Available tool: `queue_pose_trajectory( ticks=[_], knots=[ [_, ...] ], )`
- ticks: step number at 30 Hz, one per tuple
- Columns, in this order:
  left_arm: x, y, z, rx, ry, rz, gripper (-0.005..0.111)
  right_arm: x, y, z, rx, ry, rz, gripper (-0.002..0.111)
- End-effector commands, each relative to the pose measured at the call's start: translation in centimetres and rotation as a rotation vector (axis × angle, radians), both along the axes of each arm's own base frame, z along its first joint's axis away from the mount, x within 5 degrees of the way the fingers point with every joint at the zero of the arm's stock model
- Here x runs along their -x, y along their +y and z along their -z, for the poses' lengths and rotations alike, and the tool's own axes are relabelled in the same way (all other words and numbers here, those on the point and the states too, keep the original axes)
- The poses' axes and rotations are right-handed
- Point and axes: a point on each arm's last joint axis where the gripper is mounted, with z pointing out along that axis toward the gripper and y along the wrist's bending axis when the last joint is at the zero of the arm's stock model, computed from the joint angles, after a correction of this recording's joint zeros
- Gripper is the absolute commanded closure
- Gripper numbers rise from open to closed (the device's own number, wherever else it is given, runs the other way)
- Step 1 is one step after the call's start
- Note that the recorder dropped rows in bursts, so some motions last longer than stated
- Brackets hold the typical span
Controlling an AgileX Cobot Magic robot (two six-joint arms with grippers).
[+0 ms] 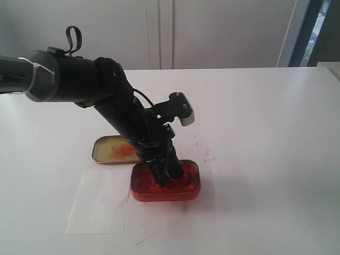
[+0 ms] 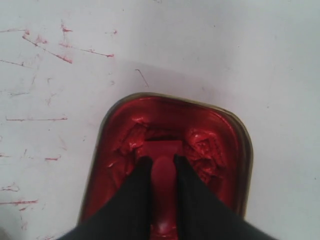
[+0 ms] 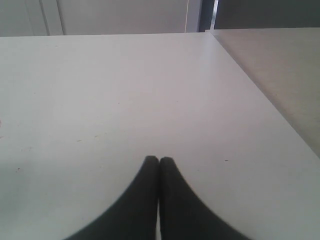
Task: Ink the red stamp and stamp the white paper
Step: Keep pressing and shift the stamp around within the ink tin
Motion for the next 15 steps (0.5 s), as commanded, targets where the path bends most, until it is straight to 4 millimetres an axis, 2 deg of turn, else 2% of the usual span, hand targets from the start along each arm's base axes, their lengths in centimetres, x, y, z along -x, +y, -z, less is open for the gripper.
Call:
queue_pose_trajectory(
  ticks=[1,9,15],
  knots=[
    [0.3,-0.1,-0.9,0.017,0.018,-0.005,0.107,0.0,0.0,0.0,0.003,-0.013,-0.004,0.108],
    [0.2,0.1,-1.6,-0.035,0.076,-0.063,0.107,0.0,0.0,0.0,0.003,-0.013,-0.004,0.108],
    [0.0,0.0,-0.3,-0.069,0.106,-0.075,0.107,0.0,0.0,0.0,0.003,-0.013,-0.004,0.108]
  ],
)
